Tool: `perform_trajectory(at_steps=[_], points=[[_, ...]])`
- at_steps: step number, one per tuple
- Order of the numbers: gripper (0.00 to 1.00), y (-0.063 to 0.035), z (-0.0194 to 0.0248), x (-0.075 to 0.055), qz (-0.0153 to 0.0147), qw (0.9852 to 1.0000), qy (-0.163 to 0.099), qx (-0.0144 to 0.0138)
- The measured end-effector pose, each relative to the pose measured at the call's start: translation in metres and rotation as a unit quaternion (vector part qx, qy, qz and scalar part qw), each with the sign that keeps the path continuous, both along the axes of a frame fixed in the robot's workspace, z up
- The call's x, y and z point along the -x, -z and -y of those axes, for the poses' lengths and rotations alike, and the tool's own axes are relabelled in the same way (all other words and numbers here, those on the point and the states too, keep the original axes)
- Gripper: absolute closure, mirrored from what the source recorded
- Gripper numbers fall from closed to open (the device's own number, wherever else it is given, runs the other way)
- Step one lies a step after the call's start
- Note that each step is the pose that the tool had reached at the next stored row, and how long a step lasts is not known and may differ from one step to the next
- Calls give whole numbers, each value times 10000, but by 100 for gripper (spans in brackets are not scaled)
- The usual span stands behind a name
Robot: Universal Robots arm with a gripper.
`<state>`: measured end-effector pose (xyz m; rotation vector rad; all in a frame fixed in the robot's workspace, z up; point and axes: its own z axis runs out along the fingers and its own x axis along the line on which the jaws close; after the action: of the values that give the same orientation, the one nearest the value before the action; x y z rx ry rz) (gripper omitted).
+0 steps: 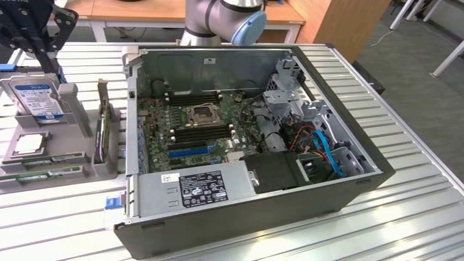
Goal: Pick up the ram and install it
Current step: 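Reach for the ram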
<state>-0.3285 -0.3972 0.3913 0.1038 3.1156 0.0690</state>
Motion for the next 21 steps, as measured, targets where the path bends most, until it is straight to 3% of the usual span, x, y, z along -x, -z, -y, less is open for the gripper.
perform_trajectory(at_steps=[21], points=[[90, 7, -20, 306, 0, 10000, -6, 0]])
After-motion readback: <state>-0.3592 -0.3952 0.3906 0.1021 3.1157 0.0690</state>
